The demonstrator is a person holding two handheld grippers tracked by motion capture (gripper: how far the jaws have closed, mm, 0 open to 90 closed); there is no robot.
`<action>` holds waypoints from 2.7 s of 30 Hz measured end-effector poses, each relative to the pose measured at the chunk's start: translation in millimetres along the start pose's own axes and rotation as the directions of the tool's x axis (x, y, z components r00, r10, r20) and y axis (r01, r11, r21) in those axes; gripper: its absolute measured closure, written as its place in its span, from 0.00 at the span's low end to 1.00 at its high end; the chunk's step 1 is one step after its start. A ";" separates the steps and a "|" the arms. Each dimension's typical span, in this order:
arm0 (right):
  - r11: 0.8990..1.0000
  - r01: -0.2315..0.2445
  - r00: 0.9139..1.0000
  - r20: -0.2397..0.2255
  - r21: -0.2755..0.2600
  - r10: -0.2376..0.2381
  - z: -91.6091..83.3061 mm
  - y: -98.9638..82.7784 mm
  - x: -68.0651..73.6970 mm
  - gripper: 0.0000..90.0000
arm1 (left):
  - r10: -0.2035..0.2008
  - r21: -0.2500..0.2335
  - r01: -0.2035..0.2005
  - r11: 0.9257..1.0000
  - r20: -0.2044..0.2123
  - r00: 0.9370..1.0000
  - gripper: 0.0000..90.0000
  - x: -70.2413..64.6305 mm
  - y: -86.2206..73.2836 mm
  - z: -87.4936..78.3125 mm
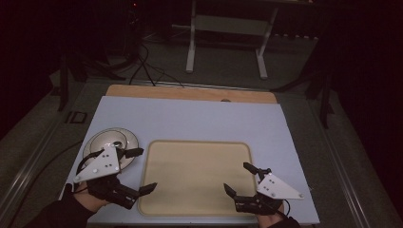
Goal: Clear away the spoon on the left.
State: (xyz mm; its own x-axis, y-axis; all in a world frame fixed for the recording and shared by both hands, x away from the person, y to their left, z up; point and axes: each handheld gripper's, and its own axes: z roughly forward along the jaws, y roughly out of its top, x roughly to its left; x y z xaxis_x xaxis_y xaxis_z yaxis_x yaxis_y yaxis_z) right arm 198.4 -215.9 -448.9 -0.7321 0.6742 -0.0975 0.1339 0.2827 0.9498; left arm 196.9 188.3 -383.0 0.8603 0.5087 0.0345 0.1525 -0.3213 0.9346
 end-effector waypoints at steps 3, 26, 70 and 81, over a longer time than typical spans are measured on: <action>1.000 -0.002 1.000 -0.002 0.002 0.002 0.3 0.1 0.4 0.15 | -0.012 -0.005 0.012 1.000 -0.034 0.999 0.04 6.3 4.9 -5.9; 1.000 0.009 1.000 -0.012 0.018 -0.009 4.2 -0.7 1.7 0.15 | -0.283 -0.057 0.282 0.958 -0.357 0.890 0.12 52.6 -34.2 -62.0; 0.999 0.016 1.000 -0.009 0.040 -0.015 6.9 -2.4 2.7 0.15 | -0.771 -0.282 0.765 0.580 -0.492 0.404 0.70 72.4 -145.4 -77.1; 0.999 0.016 1.000 -0.008 0.039 -0.016 6.8 -2.5 2.6 0.15 | -0.809 -0.343 0.767 0.542 -0.458 0.367 0.90 70.1 -147.8 -78.0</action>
State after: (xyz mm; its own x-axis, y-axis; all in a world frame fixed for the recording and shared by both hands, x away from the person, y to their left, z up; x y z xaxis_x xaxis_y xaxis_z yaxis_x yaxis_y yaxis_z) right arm 200.8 -210.2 -453.5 -0.7394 0.6643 -0.1100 0.1482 0.3199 0.9358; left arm 196.8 333.8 -491.1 -0.0308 0.8129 -0.5815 0.5754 0.4902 0.6547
